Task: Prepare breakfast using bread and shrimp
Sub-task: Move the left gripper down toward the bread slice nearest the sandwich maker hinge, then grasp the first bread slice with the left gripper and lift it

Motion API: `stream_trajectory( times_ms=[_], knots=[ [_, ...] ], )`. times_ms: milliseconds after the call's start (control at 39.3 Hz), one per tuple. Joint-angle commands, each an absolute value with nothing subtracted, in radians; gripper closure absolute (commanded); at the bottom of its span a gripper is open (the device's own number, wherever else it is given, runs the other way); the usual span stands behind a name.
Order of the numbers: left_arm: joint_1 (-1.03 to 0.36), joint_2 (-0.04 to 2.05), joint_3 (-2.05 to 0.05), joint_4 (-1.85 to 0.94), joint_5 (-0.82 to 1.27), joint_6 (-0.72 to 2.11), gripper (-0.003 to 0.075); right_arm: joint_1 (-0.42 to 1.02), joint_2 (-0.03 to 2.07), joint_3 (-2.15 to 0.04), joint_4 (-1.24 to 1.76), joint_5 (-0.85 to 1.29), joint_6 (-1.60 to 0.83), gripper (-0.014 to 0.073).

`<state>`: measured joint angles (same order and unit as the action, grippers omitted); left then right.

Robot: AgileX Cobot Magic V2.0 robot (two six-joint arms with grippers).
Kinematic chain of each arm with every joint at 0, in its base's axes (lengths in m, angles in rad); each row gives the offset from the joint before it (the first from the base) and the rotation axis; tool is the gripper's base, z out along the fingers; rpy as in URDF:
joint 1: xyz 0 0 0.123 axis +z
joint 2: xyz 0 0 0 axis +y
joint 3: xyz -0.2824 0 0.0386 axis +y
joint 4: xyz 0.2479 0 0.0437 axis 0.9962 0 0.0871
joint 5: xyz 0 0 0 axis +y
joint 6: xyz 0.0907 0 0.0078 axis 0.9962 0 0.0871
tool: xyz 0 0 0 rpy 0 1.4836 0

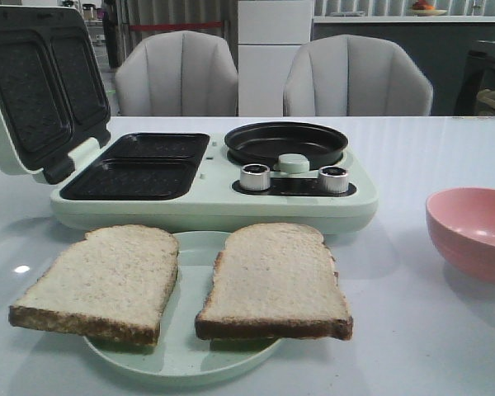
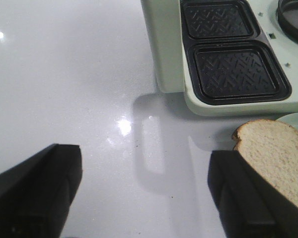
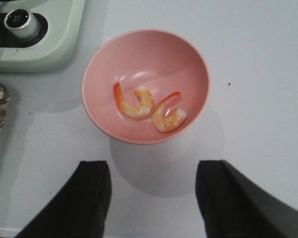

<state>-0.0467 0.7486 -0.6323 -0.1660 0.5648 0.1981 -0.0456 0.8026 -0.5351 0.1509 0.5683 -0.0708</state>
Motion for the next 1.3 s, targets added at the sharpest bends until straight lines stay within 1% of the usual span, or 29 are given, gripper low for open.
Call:
stream_trajectory(
  times_ms=[0, 127, 254, 508, 686, 763, 890, 1042, 1271],
  knots=[
    [-0.051, 0.748, -0.668, -0.182, 0.517, 0.25, 0.0139, -0.045, 0.802, -0.573, 0.149, 0.51, -0.075, 0.0097],
    [-0.072, 0.748, -0.668, -0.187, 0.537, 0.297, 0.0139, -0.045, 0.802, -0.573, 0.149, 0.51, -0.075, 0.0097],
    [-0.151, 0.748, -0.63, -0.187, 0.514, 0.393, 0.0139, -0.045, 0.802, -0.573, 0.149, 0.51, -0.075, 0.0097],
    [-0.418, 0.748, -0.484, -0.148, 0.403, 0.592, 0.0139, -0.045, 0.802, -0.573, 0.149, 0.51, -0.075, 0.0097],
    [-0.623, 0.78, -0.428, 0.063, 0.376, 0.596, 0.0139, -0.045, 0.802, -0.573, 0.149, 0.51, -0.075, 0.0097],
    [-0.682, 0.821, -0.426, 0.126, 0.372, 0.59, 0.0139, -0.045, 0.802, -0.573, 0.149, 0.51, -0.075, 0.0097],
    [-0.724, 0.91, -0.426, 0.219, 0.325, 0.56, 0.0139, -0.045, 0.802, -0.573, 0.149, 0.51, -0.075, 0.0097],
    [-0.725, 1.033, -0.45, 0.303, 0.279, 0.477, 0.0139, -0.045, 0.802, -0.573, 0.149, 0.51, -0.075, 0.0097],
    [-0.725, 1.157, -0.505, 0.368, 0.269, 0.466, 0.0139, -0.045, 0.802, -0.573, 0.149, 0.51, -0.075, 0.0097]
  ],
)
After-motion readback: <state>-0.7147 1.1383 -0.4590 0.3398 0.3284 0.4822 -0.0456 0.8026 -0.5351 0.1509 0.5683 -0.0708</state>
